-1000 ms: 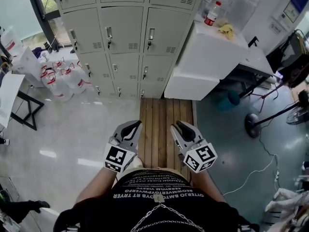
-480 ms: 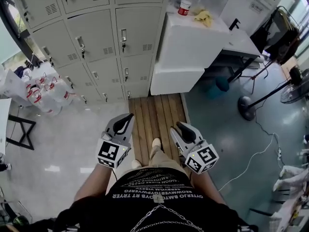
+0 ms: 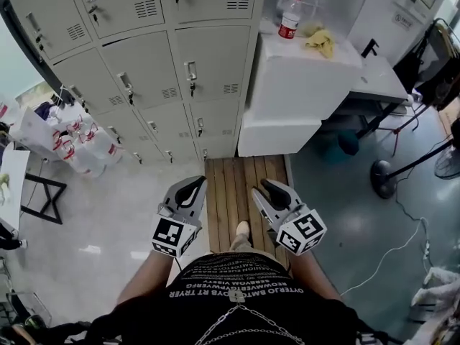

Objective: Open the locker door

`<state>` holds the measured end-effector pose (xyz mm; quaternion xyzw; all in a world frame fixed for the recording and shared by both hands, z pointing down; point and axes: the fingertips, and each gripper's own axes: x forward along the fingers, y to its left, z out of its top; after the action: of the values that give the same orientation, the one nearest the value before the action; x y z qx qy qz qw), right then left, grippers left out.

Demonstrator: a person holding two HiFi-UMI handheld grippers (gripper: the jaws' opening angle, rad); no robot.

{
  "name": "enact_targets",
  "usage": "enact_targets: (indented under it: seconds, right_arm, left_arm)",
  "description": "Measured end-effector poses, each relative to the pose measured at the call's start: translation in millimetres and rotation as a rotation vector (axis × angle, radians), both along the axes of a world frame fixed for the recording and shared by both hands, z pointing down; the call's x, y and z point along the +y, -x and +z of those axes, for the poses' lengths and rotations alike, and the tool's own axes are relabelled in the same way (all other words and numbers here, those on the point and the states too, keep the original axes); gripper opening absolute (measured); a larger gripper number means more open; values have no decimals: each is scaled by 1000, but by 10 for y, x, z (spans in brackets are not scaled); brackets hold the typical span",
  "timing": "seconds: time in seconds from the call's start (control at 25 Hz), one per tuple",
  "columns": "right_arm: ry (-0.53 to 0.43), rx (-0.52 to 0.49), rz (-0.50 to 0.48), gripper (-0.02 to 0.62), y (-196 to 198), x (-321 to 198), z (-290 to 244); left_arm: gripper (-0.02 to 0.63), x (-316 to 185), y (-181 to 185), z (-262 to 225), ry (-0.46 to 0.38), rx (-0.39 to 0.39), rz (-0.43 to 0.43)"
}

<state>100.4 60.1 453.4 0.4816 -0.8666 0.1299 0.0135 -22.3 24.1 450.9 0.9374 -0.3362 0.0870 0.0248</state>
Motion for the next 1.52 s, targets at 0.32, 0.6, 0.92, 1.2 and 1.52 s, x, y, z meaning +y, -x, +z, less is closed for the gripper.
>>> enact_targets:
  seconds: [0.32,0.6,0.92,1.2,1.52]
  right_arm:
    - [10,1,-96,112,-128,-647,-23]
    - [16,-14,-142,112,-434,-1061,-4]
    - [15,-31,-233,112,-695,-1411,17]
    - [48,-39,-283,110,-720,-1553,163]
    - [134,-33,-369,110,-264,-1692,486]
  left_arm:
    - [-6,-562,-189,-85,-19,-8,-68]
    - [-6,-895,-403,-74,-17,-18,-136]
    - [-6,-1098,-773,-91,-28,-50,-172]
    - [-6,-1133,-761,19,6,-83,-217]
    - [-6,-1181,-541,378,110,-63,-227]
